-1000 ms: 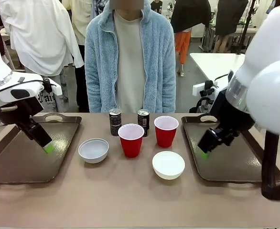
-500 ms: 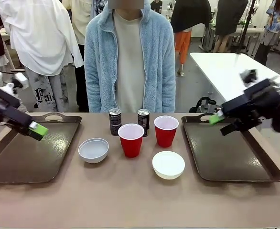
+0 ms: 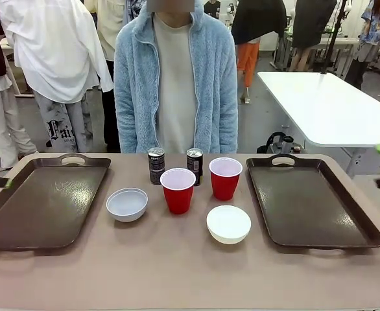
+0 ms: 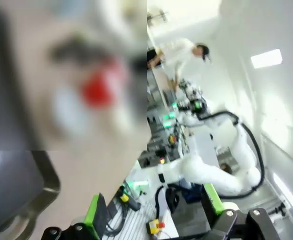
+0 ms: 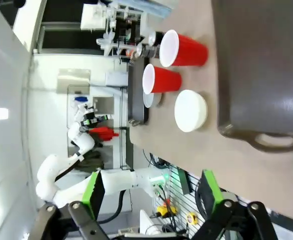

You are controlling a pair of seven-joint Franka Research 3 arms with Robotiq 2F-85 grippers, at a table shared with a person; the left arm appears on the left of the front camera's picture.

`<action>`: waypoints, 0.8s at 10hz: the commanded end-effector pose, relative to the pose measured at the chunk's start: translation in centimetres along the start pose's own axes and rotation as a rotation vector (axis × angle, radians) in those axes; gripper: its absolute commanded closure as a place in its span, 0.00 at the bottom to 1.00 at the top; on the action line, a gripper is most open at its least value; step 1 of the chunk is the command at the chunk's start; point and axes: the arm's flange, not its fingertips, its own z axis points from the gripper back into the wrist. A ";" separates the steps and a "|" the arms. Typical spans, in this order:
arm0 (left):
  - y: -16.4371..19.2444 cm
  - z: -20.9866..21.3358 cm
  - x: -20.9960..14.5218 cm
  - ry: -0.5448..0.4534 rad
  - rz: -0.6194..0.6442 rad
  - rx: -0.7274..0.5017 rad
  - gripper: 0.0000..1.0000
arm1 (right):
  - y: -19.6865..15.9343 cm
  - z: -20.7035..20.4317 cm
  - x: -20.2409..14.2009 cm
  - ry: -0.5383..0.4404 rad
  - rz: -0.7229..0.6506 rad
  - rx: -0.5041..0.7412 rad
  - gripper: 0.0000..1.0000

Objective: Prepare tableware on both trays.
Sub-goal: Pick up a Picnic Bowl from the table and place it on a Handle tray.

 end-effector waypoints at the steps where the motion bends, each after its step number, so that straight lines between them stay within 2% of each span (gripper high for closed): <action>1: -1.1 1.0 -0.7 -0.025 0.050 0.082 0.00 | -2.8 -2.5 -10.6 -0.008 0.027 -0.059 0.00; 4: -3.1 3.8 -1.6 -0.007 0.057 0.217 0.00 | -2.4 -1.9 -11.7 0.061 0.057 -0.162 0.00; 8: -2.7 6.9 -2.3 -0.007 0.108 0.353 0.00 | -2.5 -1.1 -12.3 0.015 0.018 -0.209 0.00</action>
